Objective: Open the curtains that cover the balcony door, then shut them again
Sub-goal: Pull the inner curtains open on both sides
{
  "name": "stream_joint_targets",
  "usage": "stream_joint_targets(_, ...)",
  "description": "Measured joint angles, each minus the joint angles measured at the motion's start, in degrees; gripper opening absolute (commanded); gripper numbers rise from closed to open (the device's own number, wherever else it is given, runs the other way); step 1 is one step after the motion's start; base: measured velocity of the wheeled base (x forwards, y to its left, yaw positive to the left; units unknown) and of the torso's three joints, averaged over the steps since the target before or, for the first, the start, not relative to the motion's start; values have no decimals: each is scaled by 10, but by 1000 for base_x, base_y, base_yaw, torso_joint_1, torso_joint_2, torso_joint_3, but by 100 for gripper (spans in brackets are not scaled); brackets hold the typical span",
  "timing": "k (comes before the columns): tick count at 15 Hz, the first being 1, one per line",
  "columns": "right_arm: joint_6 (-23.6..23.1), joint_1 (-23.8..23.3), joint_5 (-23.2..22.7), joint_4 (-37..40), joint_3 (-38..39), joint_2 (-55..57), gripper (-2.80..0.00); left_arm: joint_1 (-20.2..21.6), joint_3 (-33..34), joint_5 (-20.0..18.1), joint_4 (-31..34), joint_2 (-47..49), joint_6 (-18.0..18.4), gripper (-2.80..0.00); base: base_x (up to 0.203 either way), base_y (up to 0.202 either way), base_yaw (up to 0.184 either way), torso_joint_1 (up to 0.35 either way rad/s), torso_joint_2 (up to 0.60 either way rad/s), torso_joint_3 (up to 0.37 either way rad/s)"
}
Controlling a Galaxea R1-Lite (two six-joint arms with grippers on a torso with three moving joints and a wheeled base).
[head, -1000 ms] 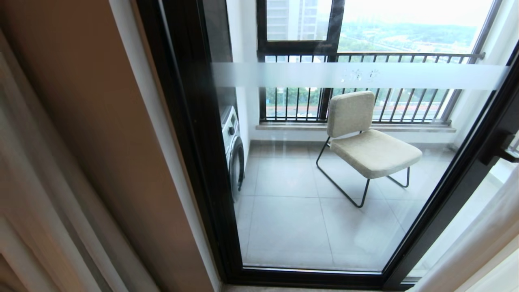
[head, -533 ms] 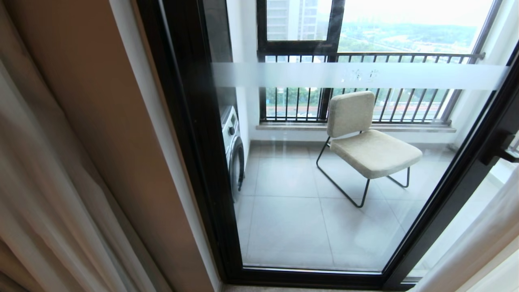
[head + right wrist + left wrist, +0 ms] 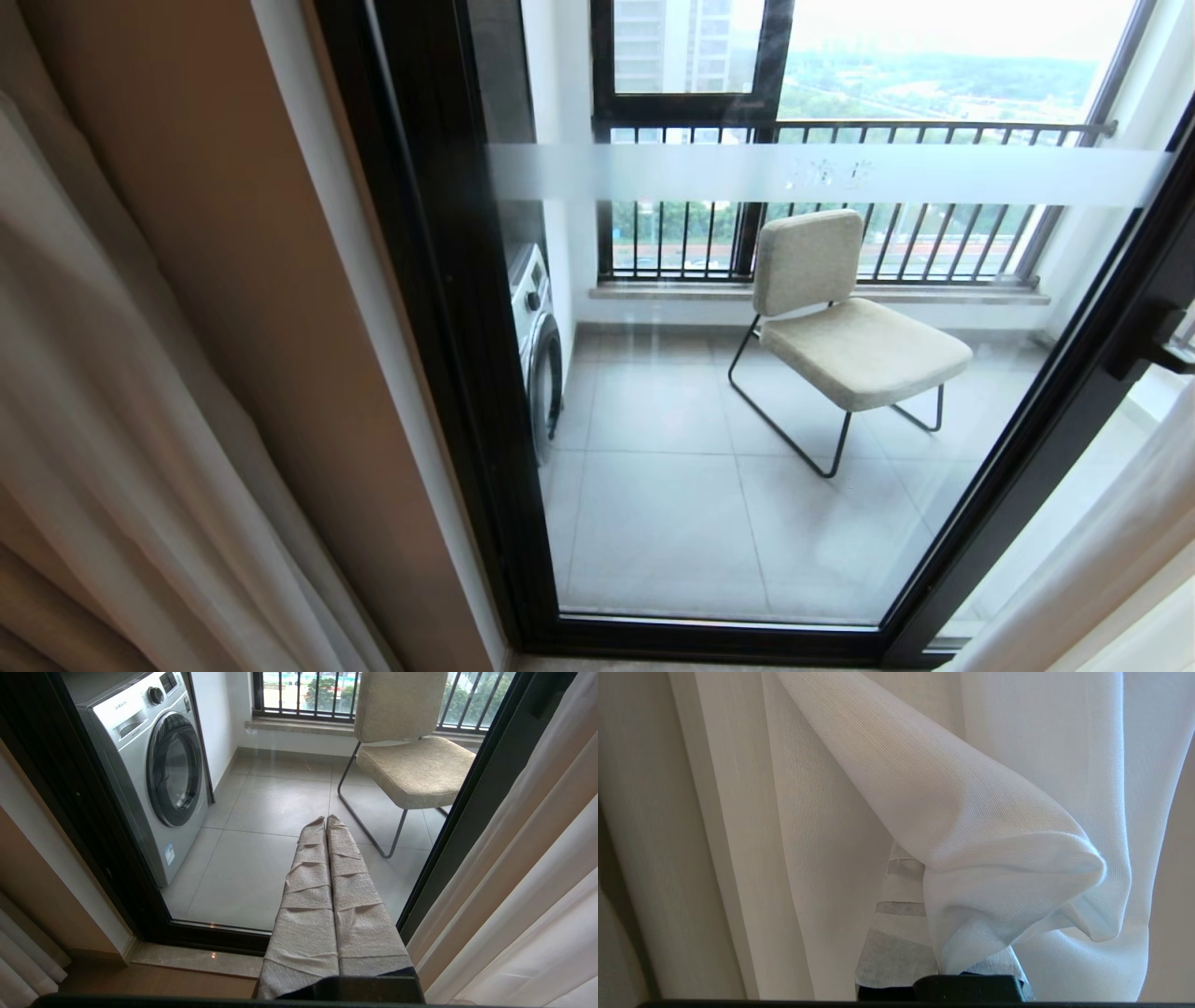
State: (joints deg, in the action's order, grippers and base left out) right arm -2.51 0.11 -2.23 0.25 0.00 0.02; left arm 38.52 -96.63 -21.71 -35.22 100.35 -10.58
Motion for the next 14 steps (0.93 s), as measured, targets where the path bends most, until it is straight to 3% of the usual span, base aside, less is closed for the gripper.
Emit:
stream_joint_targets(1,0,0,0,0,0,0,-280,-2,0,0,0,-1,0,0,0,0,0,0,0,0)
stream_joint_targets(11,0,0,0,0,0,0,-280,-4,4,11,3,-39,1,0,0,0,0,0,0,0)
stream_joint_targets(14,0,0,0,0,0,0,-280,3,59,17,4,-80,1,0,0,0,0,0,0,0)
